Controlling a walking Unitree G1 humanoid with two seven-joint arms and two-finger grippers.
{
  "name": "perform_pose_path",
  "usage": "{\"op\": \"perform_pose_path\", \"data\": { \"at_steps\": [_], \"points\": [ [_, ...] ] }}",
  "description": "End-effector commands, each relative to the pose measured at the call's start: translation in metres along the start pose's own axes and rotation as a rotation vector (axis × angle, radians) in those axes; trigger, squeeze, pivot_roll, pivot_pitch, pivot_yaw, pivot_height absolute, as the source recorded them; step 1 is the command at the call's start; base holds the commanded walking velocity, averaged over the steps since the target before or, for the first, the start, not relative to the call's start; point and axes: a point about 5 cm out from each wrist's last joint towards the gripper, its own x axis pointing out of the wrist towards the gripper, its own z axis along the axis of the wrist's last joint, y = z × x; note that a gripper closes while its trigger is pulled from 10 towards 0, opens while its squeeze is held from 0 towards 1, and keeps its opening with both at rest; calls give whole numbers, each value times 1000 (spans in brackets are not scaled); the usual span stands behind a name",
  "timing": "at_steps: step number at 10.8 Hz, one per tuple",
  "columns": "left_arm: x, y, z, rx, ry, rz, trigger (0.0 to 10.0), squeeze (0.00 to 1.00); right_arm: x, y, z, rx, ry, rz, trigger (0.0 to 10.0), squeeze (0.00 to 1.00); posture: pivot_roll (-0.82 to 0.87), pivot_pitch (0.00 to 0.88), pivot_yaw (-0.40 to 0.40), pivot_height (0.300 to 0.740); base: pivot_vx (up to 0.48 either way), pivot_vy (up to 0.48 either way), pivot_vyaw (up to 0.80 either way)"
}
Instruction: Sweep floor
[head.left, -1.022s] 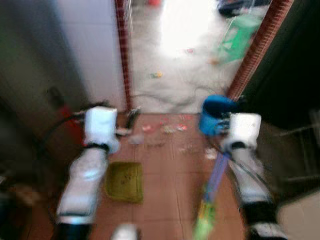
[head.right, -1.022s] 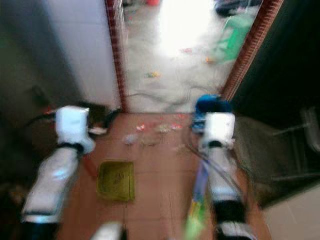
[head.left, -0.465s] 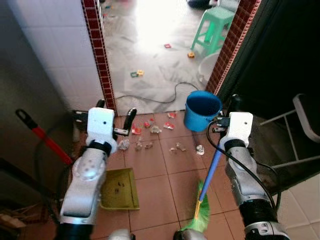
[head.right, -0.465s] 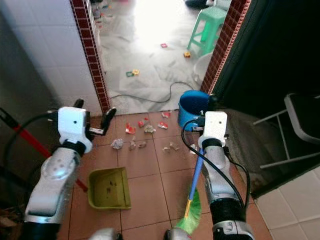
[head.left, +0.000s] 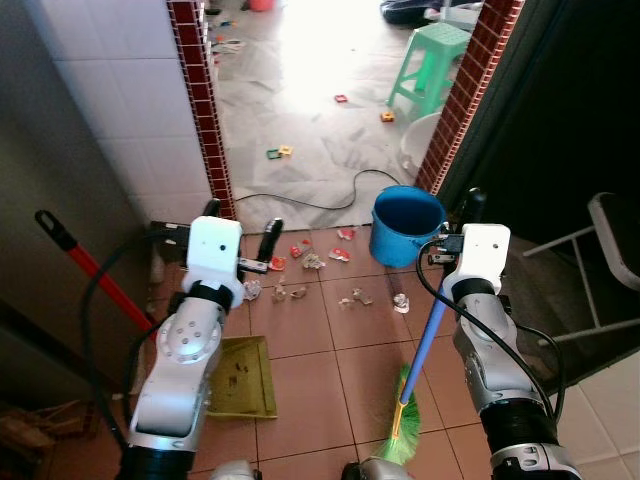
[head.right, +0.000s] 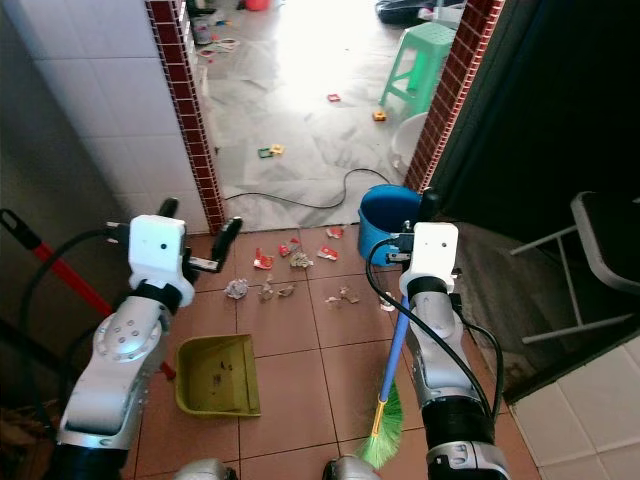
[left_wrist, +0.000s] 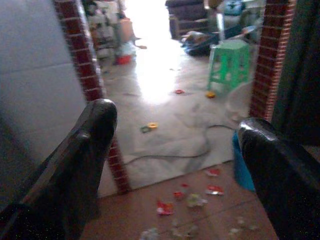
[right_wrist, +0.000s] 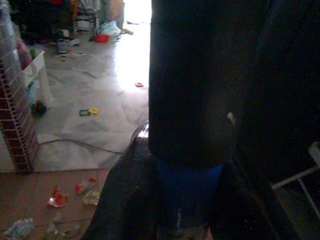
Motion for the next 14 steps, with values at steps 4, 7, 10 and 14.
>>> {"op": "perform_pose_path", "data": {
  "at_steps": [4, 7, 10, 14],
  "points": [
    [-2, 7, -6, 47, 16, 42, 10000, 0, 3, -1, 9, -7, -37, 3, 10000, 0, 87, 37, -29, 740, 0, 0, 0],
    [2, 8, 1, 124, -31, 35, 10000, 0, 3, -1, 10, 36, -49, -27, 10000, 0, 103, 28, 3, 740, 0, 0, 0],
    [5, 7, 2, 127, -37, 27, 10000, 0, -1, -2, 6, 35, -39, -32, 10000, 0, 96, 26, 4, 740, 0, 0, 0],
    [18, -2, 10, 137, -80, 18, 10000, 0, 19, 7, 22, 15, -84, 4, 10000, 0, 77, 0, -40, 740, 0, 0, 0]
  ]
}}
